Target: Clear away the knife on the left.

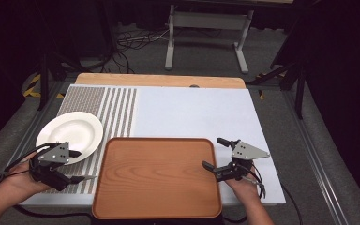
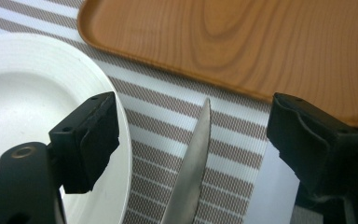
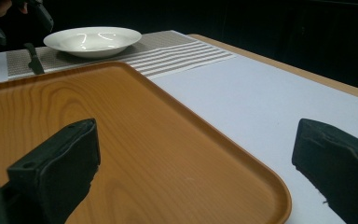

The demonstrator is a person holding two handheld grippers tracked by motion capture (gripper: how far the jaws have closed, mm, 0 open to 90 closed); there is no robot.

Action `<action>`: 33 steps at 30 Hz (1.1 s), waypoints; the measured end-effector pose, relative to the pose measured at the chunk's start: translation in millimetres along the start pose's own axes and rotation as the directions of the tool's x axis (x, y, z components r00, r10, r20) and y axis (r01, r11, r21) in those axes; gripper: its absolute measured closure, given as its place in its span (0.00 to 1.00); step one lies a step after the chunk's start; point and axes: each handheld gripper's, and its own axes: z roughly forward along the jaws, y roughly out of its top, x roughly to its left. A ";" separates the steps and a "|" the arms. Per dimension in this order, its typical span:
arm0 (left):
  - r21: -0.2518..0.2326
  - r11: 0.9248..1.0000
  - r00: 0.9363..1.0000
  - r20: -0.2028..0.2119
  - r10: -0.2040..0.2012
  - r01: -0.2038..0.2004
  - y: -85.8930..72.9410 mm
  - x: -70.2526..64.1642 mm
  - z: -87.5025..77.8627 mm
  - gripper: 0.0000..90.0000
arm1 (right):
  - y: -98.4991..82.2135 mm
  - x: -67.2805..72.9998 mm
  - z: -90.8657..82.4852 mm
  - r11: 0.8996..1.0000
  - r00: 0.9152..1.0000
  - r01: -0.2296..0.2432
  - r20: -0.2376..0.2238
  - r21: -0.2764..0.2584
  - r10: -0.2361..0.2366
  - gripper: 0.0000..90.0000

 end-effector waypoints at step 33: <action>0.311 0.942 0.992 0.066 0.109 -0.125 -24.2 8.1 3.8 0.36 | -0.6 1.6 2.6 1.000 1.000 0.004 -0.023 0.009 -0.004 0.02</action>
